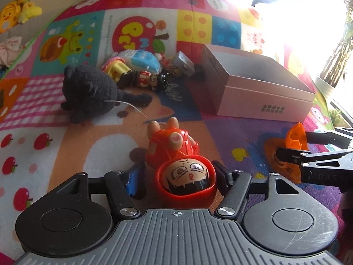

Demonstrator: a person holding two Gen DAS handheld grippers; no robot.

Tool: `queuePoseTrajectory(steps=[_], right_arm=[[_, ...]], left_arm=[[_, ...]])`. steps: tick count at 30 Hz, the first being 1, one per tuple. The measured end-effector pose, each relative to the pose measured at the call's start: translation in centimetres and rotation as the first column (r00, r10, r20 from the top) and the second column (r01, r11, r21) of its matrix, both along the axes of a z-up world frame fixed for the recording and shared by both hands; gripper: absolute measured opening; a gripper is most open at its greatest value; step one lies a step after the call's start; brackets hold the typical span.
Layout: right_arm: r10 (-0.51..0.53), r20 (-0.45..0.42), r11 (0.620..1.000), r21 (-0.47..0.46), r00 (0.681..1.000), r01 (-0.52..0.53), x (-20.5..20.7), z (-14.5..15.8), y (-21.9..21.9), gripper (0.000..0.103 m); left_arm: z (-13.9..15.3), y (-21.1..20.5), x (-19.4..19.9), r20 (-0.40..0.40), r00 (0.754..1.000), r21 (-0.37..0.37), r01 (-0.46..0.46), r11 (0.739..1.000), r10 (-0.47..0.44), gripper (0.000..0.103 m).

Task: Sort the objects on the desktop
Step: 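Carry the red doll in the left tool and orange cup in the right toward the pink box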

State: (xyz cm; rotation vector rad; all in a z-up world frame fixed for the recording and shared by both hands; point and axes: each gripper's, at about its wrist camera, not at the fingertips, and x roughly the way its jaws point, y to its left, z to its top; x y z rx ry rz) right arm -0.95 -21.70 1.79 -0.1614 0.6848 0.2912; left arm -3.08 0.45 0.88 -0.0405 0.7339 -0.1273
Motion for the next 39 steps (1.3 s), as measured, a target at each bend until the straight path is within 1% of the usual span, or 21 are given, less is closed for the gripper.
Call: queuePoseTrajectory(steps=[2, 4, 5, 7, 10, 12, 14, 17, 18, 20, 22, 23, 26, 27, 30, 31, 32, 34, 35, 38, 39], right_arm=[[-0.005, -0.020, 1.000, 0.010, 1.000, 0.005, 0.6, -0.1, 0.0, 0.068], [0.009, -0.030, 1.000, 0.012, 1.000, -0.008, 0.6, 0.0, 0.2, 0.056], [0.022, -0.034, 1.000, 0.005, 0.999, -0.022, 0.4, 0.2, 0.3, 0.053], [0.042, -0.029, 0.999, -0.013, 0.999, -0.042, -0.3, 0.6, 0.4, 0.053], [0.058, -0.033, 0.998, -0.022, 0.998, -0.058, -1.5, 1.3, -0.1, 0.053], [0.065, -0.066, 0.998, 0.009, 0.996, -0.064, -2.3, 1.9, -0.9, 0.053], [0.079, -0.100, 0.996, 0.037, 0.992, -0.076, -3.3, 2.4, -1.6, 0.053], [0.077, -0.081, 0.997, 0.038, 0.994, -0.074, -5.0, 3.8, -2.7, 0.053], [0.072, -0.064, 0.997, 0.038, 0.995, -0.070, -5.5, 4.5, -3.1, 0.053], [0.064, -0.020, 0.997, 0.047, 0.998, -0.063, -6.3, 6.1, -4.0, 0.053], [0.055, 0.037, 0.996, 0.065, 0.998, -0.057, -6.8, 8.0, -4.8, 0.053], [0.050, 0.077, 0.994, 0.089, 0.996, -0.057, -7.0, 8.9, -5.2, 0.053], [0.034, 0.172, 0.990, 0.130, 0.985, -0.057, -7.3, 11.2, -6.1, 0.053], [0.034, 0.194, 0.988, 0.142, 0.980, -0.062, -7.4, 11.7, -6.4, 0.053], [0.042, 0.234, 0.985, 0.153, 0.971, -0.080, -7.3, 11.8, -6.6, 0.053], [0.046, 0.233, 0.985, 0.151, 0.971, -0.083, -7.1, 11.5, -6.6, 0.053], [0.048, 0.223, 0.987, 0.142, 0.974, -0.081, -6.8, 11.2, -6.6, 0.053], [0.042, 0.199, 0.989, 0.128, 0.979, -0.069, -6.2, 10.2, -6.6, 0.053], [0.036, 0.190, 0.991, 0.122, 0.981, -0.060, -5.9, 9.7, -6.6, 0.053], [0.009, 0.159, 0.992, 0.124, 0.987, -0.029, -5.4, 8.4, -7.4, 0.053], [-0.001, 0.148, 0.992, 0.127, 0.989, -0.018, -5.2, 8.2, -7.7, 0.053]], left_arm=[[-0.2, -0.2, 0.2, 0.006, 1.000, 0.008, 0.004, 1.000, -0.004, 0.068], [-0.3, -0.4, 0.2, 0.017, 1.000, 0.032, 0.006, 0.999, -0.007, 0.067], [-0.3, -0.5, 0.2, 0.020, 1.000, 0.041, 0.011, 0.999, -0.012, 0.064], [-0.2, -0.6, -0.1, 0.023, 0.999, 0.055, 0.028, 0.998, -0.029, 0.058], [0.1, -1.0, -1.2, 0.031, 0.997, 0.072, 0.071, 0.995, -0.073, 0.058], [0.5, -1.4, -2.4, 0.042, 0.993, 0.087, 0.106, 0.991, -0.110, 0.058], [1.1, -1.8, -3.7, 0.046, 0.988, 0.074, 0.143, 0.987, -0.147, 0.058], [3.0, -2.8, -5.3, 0.086, 0.975, 0.057, 0.199, 0.978, -0.204, 0.058], [3.9, -3.2, -5.6, 0.114, 0.968, 0.060, 0.217, 0.974, -0.222, 0.058], [6.4, -4.0, -5.7, 0.195, 0.947, 0.078, 0.246, 0.966, -0.257, 0.058], [9.3, -4.8, -5.2, 0.283, 0.914, 0.096, 0.276, 0.956, -0.292, 0.058], [10.8, -5.1, -4.6, 0.324, 0.897, 0.100, 0.285, 0.953, -0.302, 0.058], [15.0, -6.5, -1.8, 0.427, 0.853, 0.078, 0.296, 0.952, -0.300, 0.058], [16.0, -7.0, -0.6, 0.452, 0.842, 0.067, 0.298, 0.952, -0.295, 0.058], [17.3, -9.0, 3.7, 0.485, 0.824, 0.062, 0.302, 0.951, -0.293, 0.058], [17.1, -9.7, 5.3, 0.485, 0.822, 0.068, 0.304, 0.950, -0.298, 0.058], [16.6, -10.5, 7.1, 0.469, 0.829, 0.073, 0.308, 0.949, -0.305, 0.058], [15.0, -11.8, 10.5, 0.411, 0.857, 0.066, 0.312, 0.948, -0.311, 0.058], [13.6, -12.3, 12.3, 0.364, 0.876, 0.057, 0.319, 0.946, -0.317, 0.058], [9.2, -13.2, 15.6, 0.228, 0.919, 0.047, 0.319, 0.946, -0.321, 0.058], [7.8, -13.4, 16.3, 0.191, 0.926, 0.048, 0.322, 0.946, -0.325, 0.058]])
